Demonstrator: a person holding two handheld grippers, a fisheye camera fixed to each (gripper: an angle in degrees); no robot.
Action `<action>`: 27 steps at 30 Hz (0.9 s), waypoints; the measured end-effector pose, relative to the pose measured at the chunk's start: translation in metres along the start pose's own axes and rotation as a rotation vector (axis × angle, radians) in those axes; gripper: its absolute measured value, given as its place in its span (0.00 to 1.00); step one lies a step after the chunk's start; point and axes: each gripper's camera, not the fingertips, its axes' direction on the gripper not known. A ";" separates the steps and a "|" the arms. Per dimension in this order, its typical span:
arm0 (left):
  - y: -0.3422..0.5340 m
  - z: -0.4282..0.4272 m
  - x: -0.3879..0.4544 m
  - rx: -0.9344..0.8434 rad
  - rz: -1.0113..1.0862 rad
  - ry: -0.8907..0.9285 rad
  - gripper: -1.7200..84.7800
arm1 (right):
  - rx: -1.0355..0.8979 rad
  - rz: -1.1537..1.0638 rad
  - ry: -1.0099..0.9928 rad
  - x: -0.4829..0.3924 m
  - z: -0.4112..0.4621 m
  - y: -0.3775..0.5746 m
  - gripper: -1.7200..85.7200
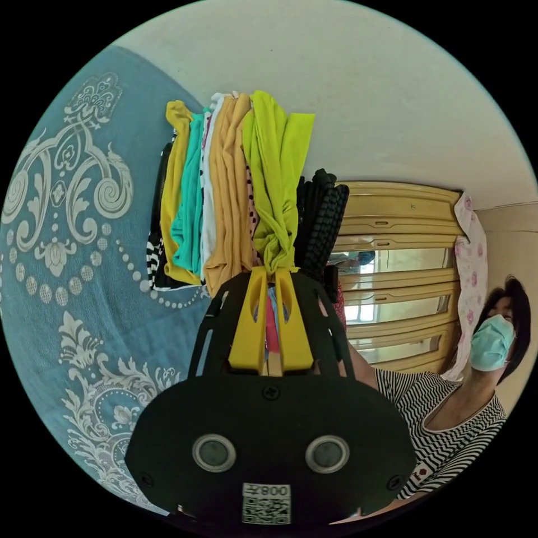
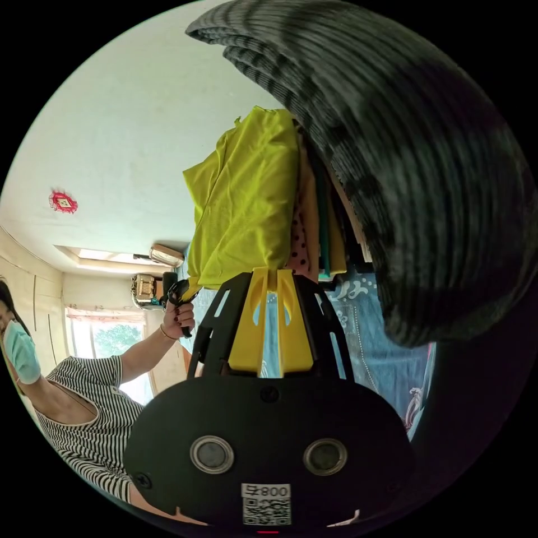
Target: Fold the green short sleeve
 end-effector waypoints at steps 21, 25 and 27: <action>-0.115 0.144 0.230 -0.171 0.422 -0.549 0.02 | 0.117 -0.130 0.308 0.044 0.186 0.011 0.02; -0.123 0.170 0.223 -0.226 0.379 -0.602 0.02 | 0.000 -0.121 0.404 0.071 0.243 -0.011 0.02; -0.120 0.165 0.233 -0.198 0.382 -0.573 0.02 | 0.005 -0.124 0.405 0.082 0.251 -0.011 0.02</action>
